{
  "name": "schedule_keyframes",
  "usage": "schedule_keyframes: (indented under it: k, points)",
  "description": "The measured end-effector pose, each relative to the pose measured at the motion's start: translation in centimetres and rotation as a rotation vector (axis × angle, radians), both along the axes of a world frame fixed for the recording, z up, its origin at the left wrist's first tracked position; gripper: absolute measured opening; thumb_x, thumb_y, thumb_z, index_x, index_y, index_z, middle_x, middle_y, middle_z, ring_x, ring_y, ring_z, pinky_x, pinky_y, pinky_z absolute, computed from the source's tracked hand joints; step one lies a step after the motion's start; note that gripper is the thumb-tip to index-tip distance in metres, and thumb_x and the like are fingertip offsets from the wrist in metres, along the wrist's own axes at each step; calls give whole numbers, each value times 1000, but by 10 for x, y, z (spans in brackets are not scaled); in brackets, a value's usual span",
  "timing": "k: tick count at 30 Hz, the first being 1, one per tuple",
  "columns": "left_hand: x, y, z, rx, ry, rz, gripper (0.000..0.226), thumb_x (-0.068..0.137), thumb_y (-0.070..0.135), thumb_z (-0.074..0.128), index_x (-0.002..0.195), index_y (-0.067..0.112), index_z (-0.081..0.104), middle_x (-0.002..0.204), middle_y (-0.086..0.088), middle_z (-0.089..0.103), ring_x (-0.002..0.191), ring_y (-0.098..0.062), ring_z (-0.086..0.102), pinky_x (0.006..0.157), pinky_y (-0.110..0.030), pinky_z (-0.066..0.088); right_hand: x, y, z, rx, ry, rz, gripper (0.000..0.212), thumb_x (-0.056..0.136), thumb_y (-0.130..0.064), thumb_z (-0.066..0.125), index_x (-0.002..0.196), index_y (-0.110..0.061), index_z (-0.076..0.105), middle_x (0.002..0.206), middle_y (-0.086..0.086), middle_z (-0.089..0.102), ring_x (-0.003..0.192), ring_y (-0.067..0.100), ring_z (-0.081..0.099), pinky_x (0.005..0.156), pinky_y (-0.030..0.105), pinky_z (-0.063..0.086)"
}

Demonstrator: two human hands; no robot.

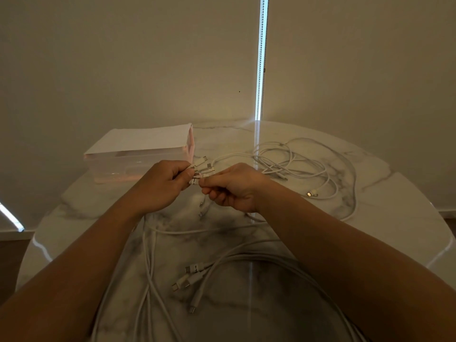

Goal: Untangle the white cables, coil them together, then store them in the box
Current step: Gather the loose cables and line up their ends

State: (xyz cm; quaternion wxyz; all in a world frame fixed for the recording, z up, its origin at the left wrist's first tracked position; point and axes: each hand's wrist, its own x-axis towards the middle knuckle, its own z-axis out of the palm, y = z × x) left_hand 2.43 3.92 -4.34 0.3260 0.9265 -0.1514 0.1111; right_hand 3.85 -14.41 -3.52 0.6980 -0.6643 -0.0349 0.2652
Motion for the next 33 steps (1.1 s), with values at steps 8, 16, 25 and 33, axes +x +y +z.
schedule_keyframes:
  k: [8,16,25,33]
  points:
    - [-1,5,9,-45,144,-39,34,102,16,45,73,5,61,66,-17,59,53,-17,49,56,-30,42,4,-6,3,-67,-40,70,10,86,-2,70,79,3,66,59,8,64,43,9,54,42,16,42]
    - [-1,10,9,-8,162,-11,35,102,19,45,75,3,60,60,-3,53,49,-7,42,53,-25,37,10,-16,6,-142,-143,84,10,85,-4,73,81,4,69,65,10,68,48,10,56,47,18,46]
    - [-1,8,8,38,112,0,25,100,22,48,81,24,65,63,-3,49,57,-15,44,58,-33,37,12,-15,8,-74,-170,41,23,86,-11,74,98,7,68,75,17,70,61,22,66,54,25,55]
    - [-4,-2,6,51,131,-43,20,100,24,50,86,22,64,62,5,49,52,-4,43,57,-28,37,13,-11,4,-23,-279,-48,23,85,-5,73,97,15,68,70,19,66,52,17,66,51,20,53]
